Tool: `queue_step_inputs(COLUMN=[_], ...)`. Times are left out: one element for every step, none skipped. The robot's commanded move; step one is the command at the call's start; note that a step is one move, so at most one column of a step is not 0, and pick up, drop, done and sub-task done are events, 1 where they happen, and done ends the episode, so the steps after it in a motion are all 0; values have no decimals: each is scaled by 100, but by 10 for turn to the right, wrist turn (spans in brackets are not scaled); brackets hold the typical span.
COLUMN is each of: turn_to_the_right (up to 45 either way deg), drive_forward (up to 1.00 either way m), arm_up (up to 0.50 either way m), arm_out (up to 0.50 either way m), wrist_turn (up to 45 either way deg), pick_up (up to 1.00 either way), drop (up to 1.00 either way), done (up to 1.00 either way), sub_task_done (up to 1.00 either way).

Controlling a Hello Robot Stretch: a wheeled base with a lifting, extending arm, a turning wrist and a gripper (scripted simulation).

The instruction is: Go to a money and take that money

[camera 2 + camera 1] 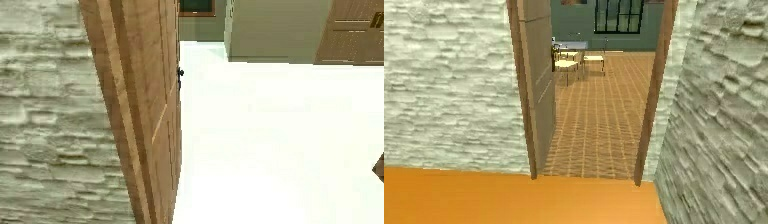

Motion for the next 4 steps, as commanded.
queue_step_inputs(turn_to_the_right=[0, 30, 0, 90], drive_forward=[100, 0, 85, 0], arm_up=[0, 0, 0, 0], arm_out=[0, 0, 0, 0], wrist_turn=[0, 0, 0, 0], pick_up=[0, 0, 0, 0], drop=[0, 0, 0, 0], done=[0, 0, 0, 0], sub_task_done=[0, 0, 0, 0])
